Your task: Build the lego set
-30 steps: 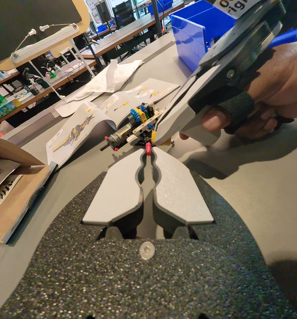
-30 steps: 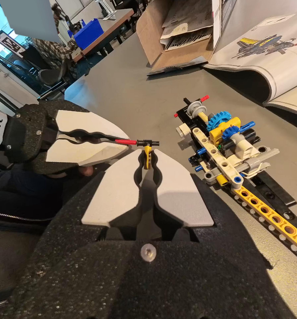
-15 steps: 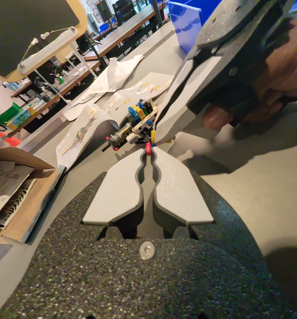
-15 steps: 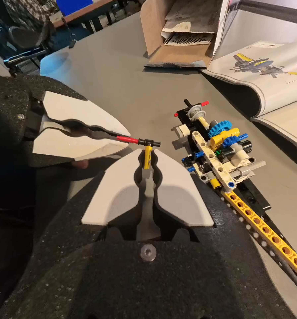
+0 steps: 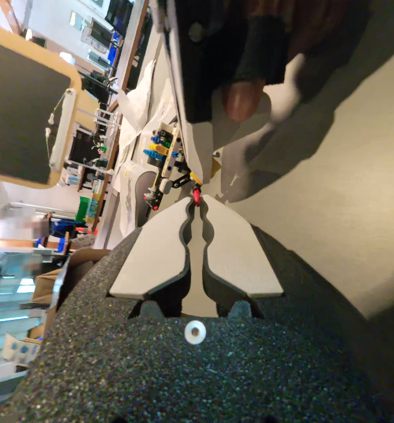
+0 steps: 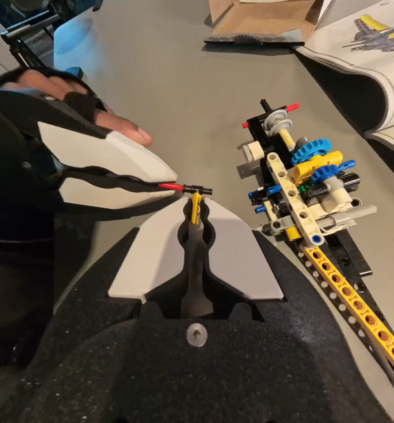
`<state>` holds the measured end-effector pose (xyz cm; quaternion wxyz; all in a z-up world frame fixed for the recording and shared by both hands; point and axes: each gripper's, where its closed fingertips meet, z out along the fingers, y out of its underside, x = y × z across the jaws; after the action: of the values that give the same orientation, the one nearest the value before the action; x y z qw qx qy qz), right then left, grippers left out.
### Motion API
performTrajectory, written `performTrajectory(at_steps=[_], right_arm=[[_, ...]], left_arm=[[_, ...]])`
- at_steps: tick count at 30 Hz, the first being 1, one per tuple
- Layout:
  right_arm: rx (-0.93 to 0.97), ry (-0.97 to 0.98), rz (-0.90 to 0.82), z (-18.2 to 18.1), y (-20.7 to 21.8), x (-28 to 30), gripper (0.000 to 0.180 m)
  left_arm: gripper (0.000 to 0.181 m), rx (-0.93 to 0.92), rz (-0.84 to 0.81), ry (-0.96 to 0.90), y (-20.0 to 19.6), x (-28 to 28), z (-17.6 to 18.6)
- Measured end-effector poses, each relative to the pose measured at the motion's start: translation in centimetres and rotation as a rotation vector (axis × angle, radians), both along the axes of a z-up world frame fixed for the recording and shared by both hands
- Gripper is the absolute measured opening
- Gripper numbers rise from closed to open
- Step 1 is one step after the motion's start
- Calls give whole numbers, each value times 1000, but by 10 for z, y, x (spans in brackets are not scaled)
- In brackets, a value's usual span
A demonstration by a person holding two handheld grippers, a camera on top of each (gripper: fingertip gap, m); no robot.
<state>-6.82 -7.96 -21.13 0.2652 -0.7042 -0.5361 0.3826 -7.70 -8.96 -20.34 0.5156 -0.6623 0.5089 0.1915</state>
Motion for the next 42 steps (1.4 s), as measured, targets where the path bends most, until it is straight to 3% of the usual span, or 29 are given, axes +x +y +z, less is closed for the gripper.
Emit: performTrajectory(at_steps=[9,21,30,37,42], right_arm=[[31,-1,32,-1,-3,0,7],[91,-18,136,-3,-15,-1,7],[88,-33,108,-5,-13,-1,7],[139,-82,59,-8,-6,2,7],[161,-134,57,-16,-8,4,7]], left_arm=[[4,29,-53,88,-1,0,0],[4,-52,-108,-35,-9,1,-6],[5,-71,-99,-131,-8,1,-6],[21,-215,-36,-280,-10,-1,-11],[23,-325,5,-356,-13,4,-15]])
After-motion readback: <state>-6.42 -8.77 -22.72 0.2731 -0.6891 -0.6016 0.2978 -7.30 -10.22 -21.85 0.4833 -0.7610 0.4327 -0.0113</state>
